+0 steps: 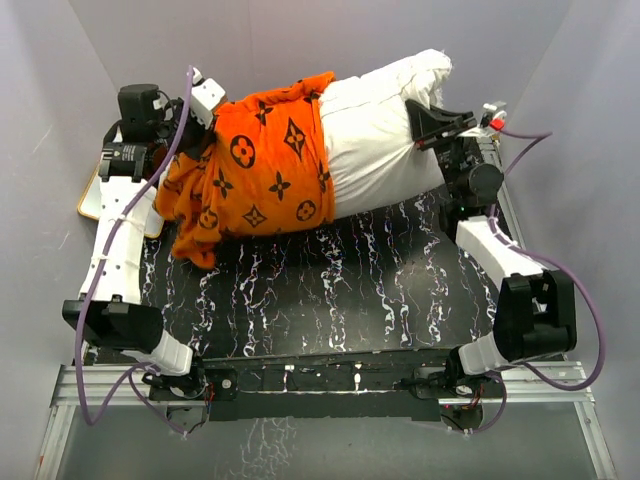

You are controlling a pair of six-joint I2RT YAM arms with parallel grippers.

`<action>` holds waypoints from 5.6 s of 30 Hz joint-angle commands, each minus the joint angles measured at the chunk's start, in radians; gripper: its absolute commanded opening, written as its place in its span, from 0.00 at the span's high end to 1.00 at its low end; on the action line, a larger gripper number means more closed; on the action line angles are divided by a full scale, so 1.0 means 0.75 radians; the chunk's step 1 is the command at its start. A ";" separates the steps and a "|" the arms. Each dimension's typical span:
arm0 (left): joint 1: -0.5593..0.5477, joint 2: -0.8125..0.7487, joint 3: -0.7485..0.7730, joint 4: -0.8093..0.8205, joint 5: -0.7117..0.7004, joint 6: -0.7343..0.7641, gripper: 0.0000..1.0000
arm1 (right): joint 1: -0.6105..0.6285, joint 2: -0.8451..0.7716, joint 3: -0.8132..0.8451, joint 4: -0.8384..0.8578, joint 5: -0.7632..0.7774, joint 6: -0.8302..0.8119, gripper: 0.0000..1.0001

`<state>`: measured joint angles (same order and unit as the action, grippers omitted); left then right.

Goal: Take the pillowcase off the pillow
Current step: Remove the pillow from the pillowcase.

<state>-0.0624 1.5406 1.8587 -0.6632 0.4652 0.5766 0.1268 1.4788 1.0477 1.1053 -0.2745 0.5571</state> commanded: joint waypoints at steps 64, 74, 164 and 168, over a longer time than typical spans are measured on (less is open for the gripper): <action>-0.091 -0.649 -1.020 -0.076 -0.114 0.413 0.04 | -0.148 -0.071 0.324 -1.440 0.758 0.058 0.92; -0.084 -0.472 -0.982 0.117 -0.158 0.251 0.75 | -0.150 -0.158 0.174 -1.408 0.802 0.083 0.92; -0.285 -0.334 -0.818 -0.048 0.270 -0.065 0.03 | -0.499 -0.276 -0.103 -1.433 0.728 0.442 0.92; -0.345 -0.341 -0.973 0.205 0.125 -0.149 0.03 | -0.496 -0.298 -0.114 -1.421 0.726 0.418 0.92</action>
<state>-0.2874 1.3094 1.2171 -0.7025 0.6544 0.5377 -0.2554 1.3018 0.9665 0.0055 0.2642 0.8997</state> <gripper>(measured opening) 0.970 0.136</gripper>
